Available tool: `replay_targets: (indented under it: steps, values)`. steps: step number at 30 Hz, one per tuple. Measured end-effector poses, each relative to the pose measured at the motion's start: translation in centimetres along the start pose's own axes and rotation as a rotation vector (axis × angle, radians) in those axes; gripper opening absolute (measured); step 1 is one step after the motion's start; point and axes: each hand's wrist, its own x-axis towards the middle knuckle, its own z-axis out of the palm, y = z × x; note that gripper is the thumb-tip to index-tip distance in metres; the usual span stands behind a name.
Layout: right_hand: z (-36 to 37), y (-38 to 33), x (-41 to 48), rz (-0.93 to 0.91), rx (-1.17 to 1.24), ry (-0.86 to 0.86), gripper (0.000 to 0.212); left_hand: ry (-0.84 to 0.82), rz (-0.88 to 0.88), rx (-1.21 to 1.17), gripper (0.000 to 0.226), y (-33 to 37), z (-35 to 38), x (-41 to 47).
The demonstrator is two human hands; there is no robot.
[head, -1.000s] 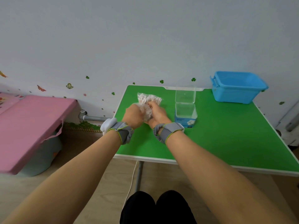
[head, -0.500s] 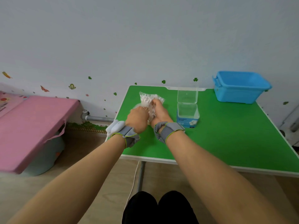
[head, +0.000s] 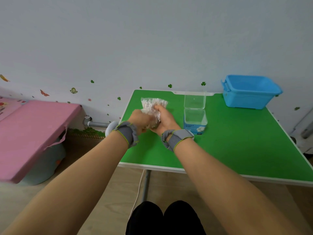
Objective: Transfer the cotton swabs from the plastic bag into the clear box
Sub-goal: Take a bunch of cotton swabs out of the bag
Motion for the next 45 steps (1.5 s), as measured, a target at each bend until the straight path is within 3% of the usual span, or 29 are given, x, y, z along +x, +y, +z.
replay_targets:
  steps: [4, 8, 12, 18, 23, 33, 35, 39, 45]
  values:
    - [-0.1, -0.1, -0.1, 0.005, -0.031, -0.015, 0.010, -0.032, -0.072, -0.184, 0.011, 0.0, -0.5, 0.3]
    - [0.2, 0.0, 0.1, -0.028, -0.035, 0.026, 0.040, -0.098, -0.078, -0.186, 0.013, -0.2, -0.6, 0.7]
    - [0.1, 0.1, -0.1, -0.017, -0.131, 0.036, 0.037, -0.106, -0.068, -0.218, 0.016, 0.1, -0.7, 0.8]
    - [0.4, -0.5, 0.1, -0.054, -0.003, 0.030, 0.040, -0.179, -0.024, -0.064, 0.029, 0.4, -1.1, 0.2]
    - [0.5, -0.6, 0.3, 0.009, -0.061, 0.000, 0.015, -0.119, 0.011, -0.037, 0.030, 0.6, -1.2, 0.3]
    - [0.9, -0.7, 0.3, 0.058, 0.038, -0.032, 0.022, -0.131, 0.085, 0.193, 0.024, 1.1, -0.9, 0.4]
    - [0.7, -0.7, 0.5, 0.048, 0.004, 0.014, 0.027, -0.078, 0.133, 0.202, 0.019, 1.3, -0.5, 0.5]
    - [0.5, -0.2, 0.6, 0.039, -0.020, 0.056, 0.029, 0.105, 0.204, 0.300, 0.034, 1.2, -0.2, 1.1]
    - [0.6, -0.3, 1.3, 0.047, -0.003, 0.064, 0.032, 0.129, 0.196, 0.479, 0.031, 0.9, 0.4, 0.3]
